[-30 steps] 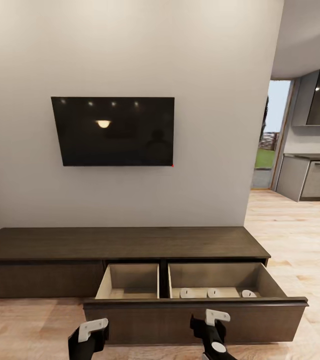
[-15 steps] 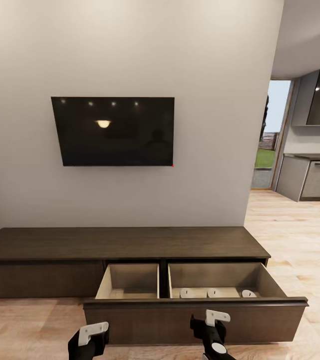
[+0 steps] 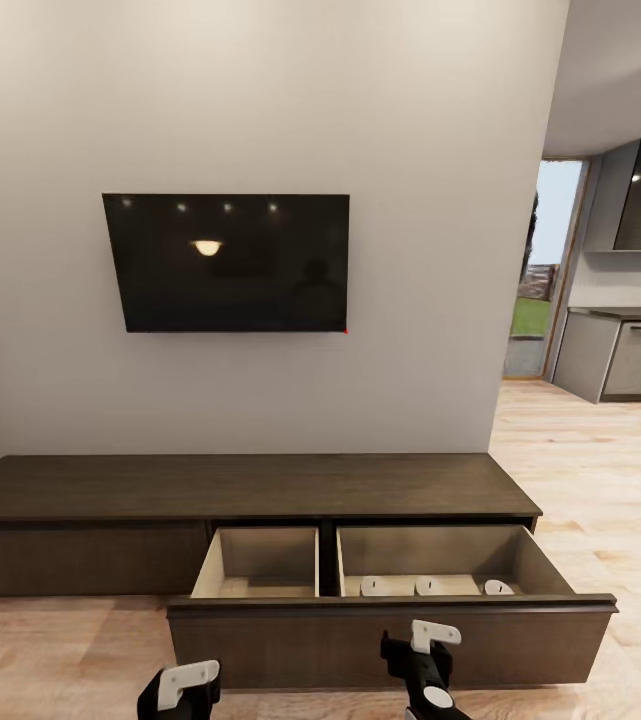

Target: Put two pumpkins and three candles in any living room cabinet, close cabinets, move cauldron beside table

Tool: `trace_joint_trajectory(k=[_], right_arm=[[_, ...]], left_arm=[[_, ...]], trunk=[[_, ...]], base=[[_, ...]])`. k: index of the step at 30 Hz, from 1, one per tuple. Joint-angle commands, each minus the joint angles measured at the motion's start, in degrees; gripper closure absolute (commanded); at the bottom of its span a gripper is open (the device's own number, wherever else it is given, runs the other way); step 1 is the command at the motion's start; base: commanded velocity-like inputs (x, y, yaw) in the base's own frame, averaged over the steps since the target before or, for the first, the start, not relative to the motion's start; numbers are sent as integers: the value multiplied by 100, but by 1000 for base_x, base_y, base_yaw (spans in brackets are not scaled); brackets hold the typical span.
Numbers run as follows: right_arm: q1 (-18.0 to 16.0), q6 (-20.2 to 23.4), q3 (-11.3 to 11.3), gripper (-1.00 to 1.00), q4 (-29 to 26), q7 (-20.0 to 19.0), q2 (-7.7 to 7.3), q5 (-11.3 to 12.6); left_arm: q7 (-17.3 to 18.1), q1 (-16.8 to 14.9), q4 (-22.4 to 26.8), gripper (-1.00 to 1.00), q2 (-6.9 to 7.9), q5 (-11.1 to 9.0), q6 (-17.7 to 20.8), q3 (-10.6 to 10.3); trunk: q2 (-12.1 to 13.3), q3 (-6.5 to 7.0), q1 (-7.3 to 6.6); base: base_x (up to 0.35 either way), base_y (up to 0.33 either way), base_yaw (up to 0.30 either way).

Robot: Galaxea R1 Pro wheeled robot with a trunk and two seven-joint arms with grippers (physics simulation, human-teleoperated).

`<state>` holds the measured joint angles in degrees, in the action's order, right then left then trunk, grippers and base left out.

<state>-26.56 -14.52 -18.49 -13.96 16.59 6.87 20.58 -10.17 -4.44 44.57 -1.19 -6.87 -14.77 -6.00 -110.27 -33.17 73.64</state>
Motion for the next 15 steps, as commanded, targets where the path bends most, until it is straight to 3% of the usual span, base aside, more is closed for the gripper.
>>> trace_joint_trajectory(k=[1,3,7,12,15], right_arm=[[-3,-34,-54,-100,26,28,2,48],[-1,-45,-63,-100,64,28,4,34],[1,-154,-149,-100,224,30,23,-220],[2,-647,-186,-100,506,94,44,-737],[2,-757,-188,-100,604,112,58,-889]], left_arm=[[-32,-4,-14,-100,5,-60,-77,-29],[-32,-4,-33,-100,5,-58,-176,-30],[-29,-5,-117,-100,5,-55,-254,-31],[-29,-5,-225,-100,5,-59,-282,-32],[-30,-5,-238,-100,5,-60,-287,-32]], trunk=[[-3,-6,-1],[-3,-6,-1],[-3,-6,-1],[-3,-6,-1],[-3,-6,-1]], base=[[0,0,0],[0,0,0],[0,0,0],[0,0,0],[0,0,0]])
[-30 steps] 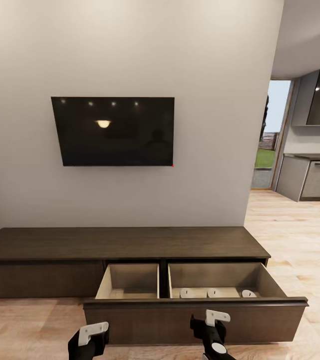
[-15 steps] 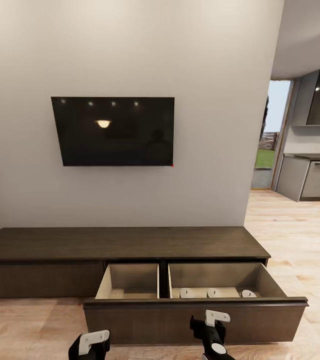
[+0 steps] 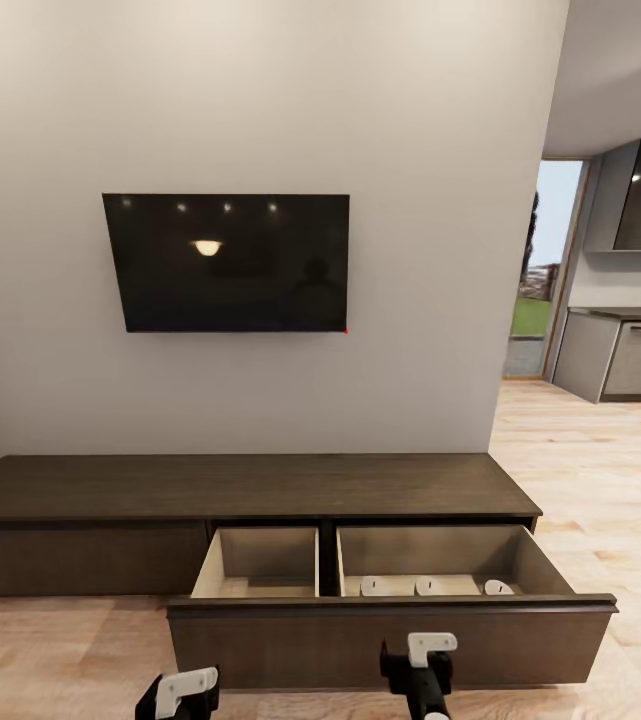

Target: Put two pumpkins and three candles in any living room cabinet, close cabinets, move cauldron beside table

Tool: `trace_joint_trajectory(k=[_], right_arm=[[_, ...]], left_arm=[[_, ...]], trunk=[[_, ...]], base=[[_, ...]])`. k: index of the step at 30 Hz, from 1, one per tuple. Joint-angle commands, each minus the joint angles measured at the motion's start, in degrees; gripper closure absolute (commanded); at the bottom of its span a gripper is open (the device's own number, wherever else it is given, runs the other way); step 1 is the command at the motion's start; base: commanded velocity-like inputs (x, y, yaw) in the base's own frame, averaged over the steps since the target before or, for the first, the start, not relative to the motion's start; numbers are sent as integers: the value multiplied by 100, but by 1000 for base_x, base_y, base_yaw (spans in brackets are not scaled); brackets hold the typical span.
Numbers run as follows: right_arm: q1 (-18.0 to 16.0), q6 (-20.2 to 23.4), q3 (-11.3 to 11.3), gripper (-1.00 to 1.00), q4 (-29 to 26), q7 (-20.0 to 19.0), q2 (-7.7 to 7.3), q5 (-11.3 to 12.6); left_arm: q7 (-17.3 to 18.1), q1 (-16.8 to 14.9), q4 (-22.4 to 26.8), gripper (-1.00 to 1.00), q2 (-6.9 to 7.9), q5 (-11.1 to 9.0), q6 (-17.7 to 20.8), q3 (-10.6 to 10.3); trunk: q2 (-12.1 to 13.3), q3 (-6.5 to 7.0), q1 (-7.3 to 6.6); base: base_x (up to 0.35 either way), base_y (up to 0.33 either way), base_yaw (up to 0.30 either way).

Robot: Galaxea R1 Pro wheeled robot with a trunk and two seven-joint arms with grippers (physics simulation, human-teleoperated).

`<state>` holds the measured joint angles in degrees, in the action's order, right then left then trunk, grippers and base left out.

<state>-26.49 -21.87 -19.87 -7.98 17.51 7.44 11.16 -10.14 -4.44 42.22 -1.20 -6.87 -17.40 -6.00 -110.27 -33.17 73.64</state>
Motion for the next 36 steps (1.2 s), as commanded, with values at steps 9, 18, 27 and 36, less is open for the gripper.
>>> trace_joint_trajectory(k=[9,18,27,36], right_arm=[[-4,-102,-45,-100,66,33,5,-41],[0,-101,-43,-100,61,33,5,-43],[0,-98,-49,-100,60,34,11,-37],[-2,-98,-52,-100,60,34,12,-26]], left_arm=[[-29,-4,-11,-100,10,-60,-27,-41],[-24,-4,-4,-100,11,-66,-27,-42],[5,-4,4,-100,14,-68,-30,-42],[11,4,6,-100,14,-68,-131,-126]], trunk=[[-284,-132,153],[-645,-294,351],[-1006,-455,548],[-1367,-617,746]], base=[[0,0,0],[0,0,0],[0,0,0],[0,0,0]])
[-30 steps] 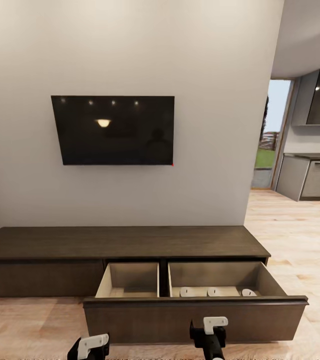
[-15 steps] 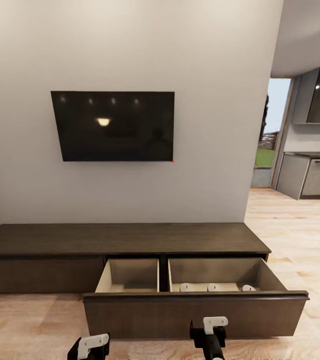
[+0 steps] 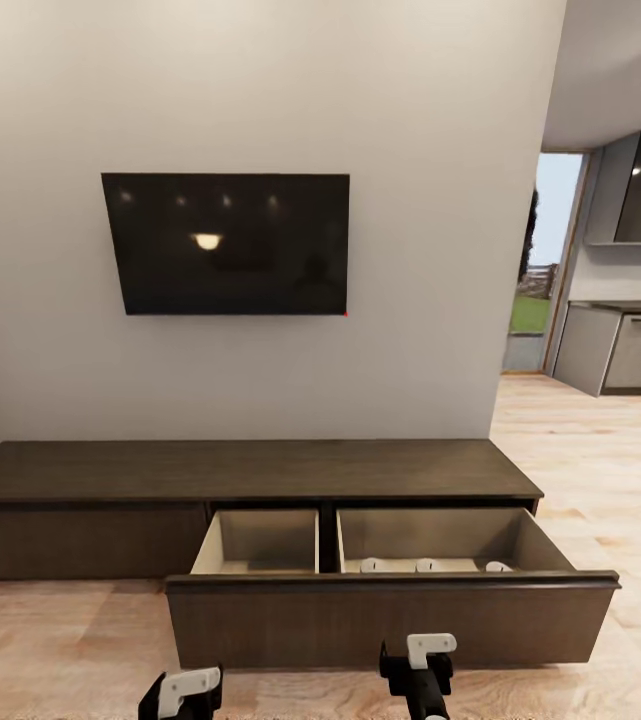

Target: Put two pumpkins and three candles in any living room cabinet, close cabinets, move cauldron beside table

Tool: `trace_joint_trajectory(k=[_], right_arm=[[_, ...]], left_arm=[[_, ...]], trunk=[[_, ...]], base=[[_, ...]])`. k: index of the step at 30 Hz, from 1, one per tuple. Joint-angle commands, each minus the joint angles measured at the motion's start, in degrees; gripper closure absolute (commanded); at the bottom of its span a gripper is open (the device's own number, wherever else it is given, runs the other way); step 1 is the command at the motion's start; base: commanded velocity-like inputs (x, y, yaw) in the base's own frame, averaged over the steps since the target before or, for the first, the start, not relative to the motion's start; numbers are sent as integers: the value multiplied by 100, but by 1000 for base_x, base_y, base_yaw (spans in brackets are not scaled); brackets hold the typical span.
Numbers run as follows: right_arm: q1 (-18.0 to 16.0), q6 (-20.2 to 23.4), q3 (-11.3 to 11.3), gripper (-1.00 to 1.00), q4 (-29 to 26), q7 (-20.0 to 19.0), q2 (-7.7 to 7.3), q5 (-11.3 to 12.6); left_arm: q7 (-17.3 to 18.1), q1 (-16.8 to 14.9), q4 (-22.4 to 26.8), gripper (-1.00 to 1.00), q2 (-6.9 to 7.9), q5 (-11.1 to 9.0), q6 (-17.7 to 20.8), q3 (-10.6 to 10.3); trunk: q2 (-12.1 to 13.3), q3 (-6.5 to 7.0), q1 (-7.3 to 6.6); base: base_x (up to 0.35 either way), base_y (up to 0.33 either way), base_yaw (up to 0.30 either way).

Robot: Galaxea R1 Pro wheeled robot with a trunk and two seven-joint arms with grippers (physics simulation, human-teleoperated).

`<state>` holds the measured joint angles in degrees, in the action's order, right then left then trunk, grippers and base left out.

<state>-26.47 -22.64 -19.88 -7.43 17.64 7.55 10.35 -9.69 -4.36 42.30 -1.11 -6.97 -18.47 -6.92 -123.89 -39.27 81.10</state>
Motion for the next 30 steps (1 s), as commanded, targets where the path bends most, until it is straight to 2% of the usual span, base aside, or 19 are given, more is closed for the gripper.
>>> trace_joint_trajectory(k=[1,8,30], right_arm=[[-4,-21,-51,-100,5,20,0,55],[-4,-21,-51,-100,5,15,0,70],[-1,-25,-51,-100,5,3,7,63]], left_arm=[[-38,-4,-3,-100,6,-59,-34,-97],[-57,4,-1,-100,6,-59,-50,-221],[-69,29,64,-100,14,-59,-107,-238]], trunk=[[-44,-25,22],[-325,-150,175],[-1207,-545,659]], base=[[0,0,0],[0,0,0],[0,0,0]])
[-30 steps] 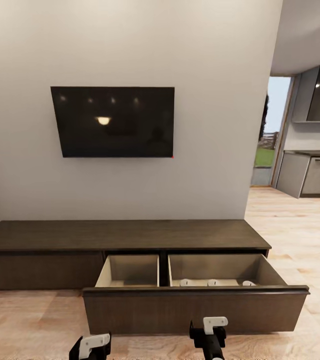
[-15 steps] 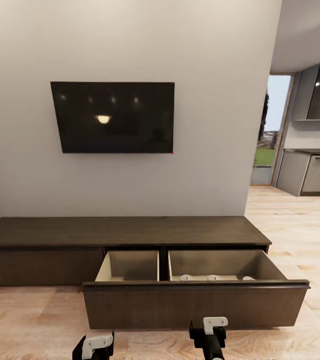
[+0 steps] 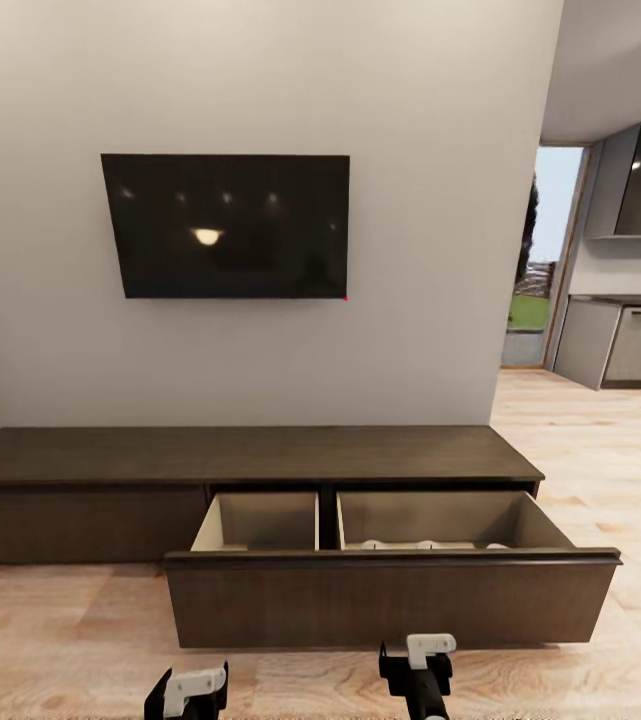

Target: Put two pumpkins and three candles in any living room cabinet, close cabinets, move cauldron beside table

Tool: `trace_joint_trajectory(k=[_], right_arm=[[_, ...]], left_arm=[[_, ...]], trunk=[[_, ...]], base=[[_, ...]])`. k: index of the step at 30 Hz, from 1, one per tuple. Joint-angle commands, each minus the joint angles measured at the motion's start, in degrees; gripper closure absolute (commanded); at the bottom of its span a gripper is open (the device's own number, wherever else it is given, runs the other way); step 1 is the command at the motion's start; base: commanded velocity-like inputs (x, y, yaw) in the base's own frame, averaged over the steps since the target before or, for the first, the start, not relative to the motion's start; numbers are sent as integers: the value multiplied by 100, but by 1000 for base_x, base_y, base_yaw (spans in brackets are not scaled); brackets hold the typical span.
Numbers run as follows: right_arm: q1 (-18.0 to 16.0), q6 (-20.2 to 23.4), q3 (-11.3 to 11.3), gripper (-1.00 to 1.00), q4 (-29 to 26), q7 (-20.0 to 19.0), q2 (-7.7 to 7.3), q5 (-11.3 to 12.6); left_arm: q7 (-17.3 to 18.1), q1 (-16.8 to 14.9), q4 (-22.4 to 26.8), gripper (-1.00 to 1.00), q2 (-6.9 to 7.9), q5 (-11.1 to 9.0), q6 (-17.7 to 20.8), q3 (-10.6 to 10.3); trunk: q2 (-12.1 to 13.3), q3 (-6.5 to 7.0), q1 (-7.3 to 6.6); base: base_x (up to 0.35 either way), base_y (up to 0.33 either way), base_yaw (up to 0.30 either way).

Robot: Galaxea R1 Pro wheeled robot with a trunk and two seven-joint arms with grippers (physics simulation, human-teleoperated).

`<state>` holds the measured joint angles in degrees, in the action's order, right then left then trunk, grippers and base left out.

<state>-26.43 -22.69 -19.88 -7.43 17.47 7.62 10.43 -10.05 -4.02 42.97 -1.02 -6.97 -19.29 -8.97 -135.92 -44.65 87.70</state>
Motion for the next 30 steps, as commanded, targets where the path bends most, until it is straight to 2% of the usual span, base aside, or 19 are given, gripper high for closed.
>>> trace_joint_trajectory(k=[1,9,18,30], right_arm=[[-4,-25,-51,-100,5,20,1,53],[79,-643,-51,-100,4,15,10,47],[102,-741,-51,-100,5,11,9,47],[103,-741,-51,-100,6,10,11,47]], left_arm=[[-32,-4,0,-100,6,-59,-47,-33],[-40,4,401,-100,6,-59,-173,-27],[-46,14,655,-100,6,-59,-304,-25],[-41,7,634,-100,4,-54,-321,-26]], trunk=[[-44,-25,21],[-365,-168,197],[-726,-330,395],[-747,-595,428]], base=[[0,0,0],[0,0,0],[0,0,0],[0,0,0]])
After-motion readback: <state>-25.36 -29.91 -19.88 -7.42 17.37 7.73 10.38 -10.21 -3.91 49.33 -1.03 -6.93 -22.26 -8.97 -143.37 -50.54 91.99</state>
